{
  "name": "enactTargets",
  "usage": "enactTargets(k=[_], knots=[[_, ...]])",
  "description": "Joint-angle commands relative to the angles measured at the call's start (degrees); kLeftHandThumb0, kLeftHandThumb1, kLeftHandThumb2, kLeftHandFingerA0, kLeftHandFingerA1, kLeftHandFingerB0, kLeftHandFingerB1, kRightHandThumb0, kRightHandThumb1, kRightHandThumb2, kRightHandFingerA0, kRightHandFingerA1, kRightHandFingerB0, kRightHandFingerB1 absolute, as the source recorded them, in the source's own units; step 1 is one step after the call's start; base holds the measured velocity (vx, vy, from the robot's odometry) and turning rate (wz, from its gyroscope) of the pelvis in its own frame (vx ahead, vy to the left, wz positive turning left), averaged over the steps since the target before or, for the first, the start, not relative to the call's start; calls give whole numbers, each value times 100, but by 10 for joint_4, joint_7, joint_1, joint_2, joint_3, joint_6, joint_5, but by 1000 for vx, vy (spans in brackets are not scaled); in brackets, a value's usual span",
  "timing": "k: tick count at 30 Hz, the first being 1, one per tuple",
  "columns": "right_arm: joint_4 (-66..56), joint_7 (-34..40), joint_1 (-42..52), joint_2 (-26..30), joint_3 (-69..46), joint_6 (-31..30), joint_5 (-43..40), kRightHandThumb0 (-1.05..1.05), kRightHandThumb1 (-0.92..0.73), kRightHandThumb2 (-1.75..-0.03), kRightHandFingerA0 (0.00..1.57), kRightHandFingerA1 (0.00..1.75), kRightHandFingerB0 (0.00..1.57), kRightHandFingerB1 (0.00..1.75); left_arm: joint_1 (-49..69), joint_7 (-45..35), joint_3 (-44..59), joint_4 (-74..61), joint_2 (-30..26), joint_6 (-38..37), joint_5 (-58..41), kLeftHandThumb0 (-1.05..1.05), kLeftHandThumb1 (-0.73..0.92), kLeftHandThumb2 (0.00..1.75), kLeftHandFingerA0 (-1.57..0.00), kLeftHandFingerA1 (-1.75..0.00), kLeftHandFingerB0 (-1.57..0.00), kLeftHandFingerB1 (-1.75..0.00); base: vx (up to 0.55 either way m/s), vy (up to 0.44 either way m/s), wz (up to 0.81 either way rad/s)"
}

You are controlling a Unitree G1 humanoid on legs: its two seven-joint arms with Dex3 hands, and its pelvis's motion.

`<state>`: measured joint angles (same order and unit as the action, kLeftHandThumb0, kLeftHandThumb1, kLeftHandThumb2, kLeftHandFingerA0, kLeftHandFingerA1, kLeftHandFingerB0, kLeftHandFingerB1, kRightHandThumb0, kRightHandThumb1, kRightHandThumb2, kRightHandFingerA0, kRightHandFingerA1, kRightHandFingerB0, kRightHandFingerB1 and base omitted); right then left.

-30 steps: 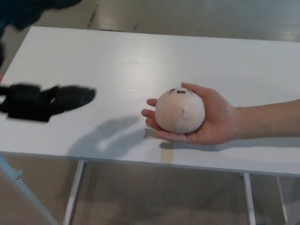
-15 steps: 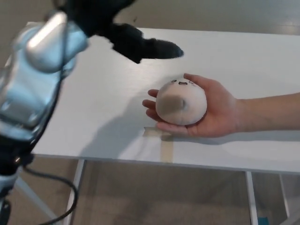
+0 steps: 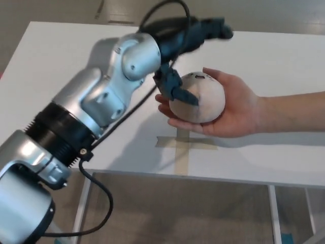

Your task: Use the left hand to take the pink dumpling toy on a person's hand and put it on the desk.

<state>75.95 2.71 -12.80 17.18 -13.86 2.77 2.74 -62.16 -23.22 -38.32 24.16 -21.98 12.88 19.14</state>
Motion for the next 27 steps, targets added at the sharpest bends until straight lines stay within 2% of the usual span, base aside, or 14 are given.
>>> enactTargets(k=[1, 4, 5, 7, 8, 9, 14, 15, 18, 19, 20, 21, 26, 27], knots=[[1, -7, -6, 6, -2, -8, -8, -24, -71, -62, 61, 43, 56, 43, -16, -55, -23, 25, 12, 41, 61, -66, 42, 81, -3, -38, -5, -32, 0, 0, 0], [1, -4, -5, 5, -1, -8, -6, -24, -71, -62, 61, 43, 58, 43, -3, -75, -33, 11, 16, 61, 75, -68, 43, 81, -2, -37, -3, -30, 0, 0, 0], [1, -3, -4, 4, -1, -8, -6, -24, -71, -61, 62, 44, 59, 44, -2, -79, -34, 8, 16, 63, 77, -77, 40, 64, -11, -33, -8, -28, 0, 0, 0], [1, -2, -3, 1, 1, -7, -4, -24, -71, -61, 62, 44, 59, 44, 3, -93, -40, 5, 19, 63, 85, -74, 42, 75, -8, -36, -8, -32, 0, 0, 0], [1, -2, -4, 1, 2, -7, -4, -24, -71, -61, 62, 44, 59, 44, 3, -96, -40, 5, 20, 63, 86, -74, 46, 56, -14, -29, -10, -25, 0, 0, 0], [1, -2, -6, 0, 3, -7, -3, -24, -71, -61, 63, 44, 59, 44, 2, -99, -41, 5, 21, 63, 89, -35, 13, 80, 0, -48, 0, -48, 0, 0, 0], [1, -1, -10, 3, 4, -7, -3, -24, -71, -61, 63, 44, 58, 44, 8, -108, -41, 1, 25, 62, 99, -35, 12, 80, 0, -48, 0, -48, 0, 0, 0], [1, -1, -9, 3, 4, -7, -3, -23, -71, -61, 62, 44, 57, 43, 15, -106, -40, -2, 25, 59, 101, -72, 40, 72, -15, -38, -10, -34, 0, 0, 0], [0, -3, -8, 3, 6, -5, -2, -23, -71, -61, 62, 44, 55, 42, 37, -87, -27, -5, 25, 38, 99, -60, 49, 76, -34, -46, -17, -38, 0, 0, 0], [0, -4, -8, 4, 8, -4, -1, -23, -71, -62, 61, 44, 54, 42, 47, -78, -16, -3, 29, 31, 91, -32, 71, 60, -74, -96, -40, -32, 0, 0, 0], [0, -4, -7, 4, 9, -4, -1, -23, -71, -62, 61, 44, 54, 42, 53, -72, -8, -2, 31, 27, 85, -32, 71, 60, -74, -96, -40, -32, 0, 0, 0], [-1, -4, -8, 4, 9, -3, 0, -23, -71, -62, 61, 44, 54, 42, 59, -69, 1, -2, 35, 25, 79, -22, 71, 61, -76, -122, -49, -36, 0, 0, 0], [-1, -5, -11, 4, 12, -3, -1, -24, -71, -62, 61, 44, 54, 42, 84, -26, 37, -3, 45, -14, 83, -15, 71, 62, -70, -152, -86, -53, 0, 0, 0], [-1, -6, -12, 4, 11, -4, -2, -23, -71, -62, 61, 44, 53, 42, 88, -8, 43, -1, 47, -24, 89, -32, 67, 67, -75, -147, -91, -82, 0, 0, 0]])
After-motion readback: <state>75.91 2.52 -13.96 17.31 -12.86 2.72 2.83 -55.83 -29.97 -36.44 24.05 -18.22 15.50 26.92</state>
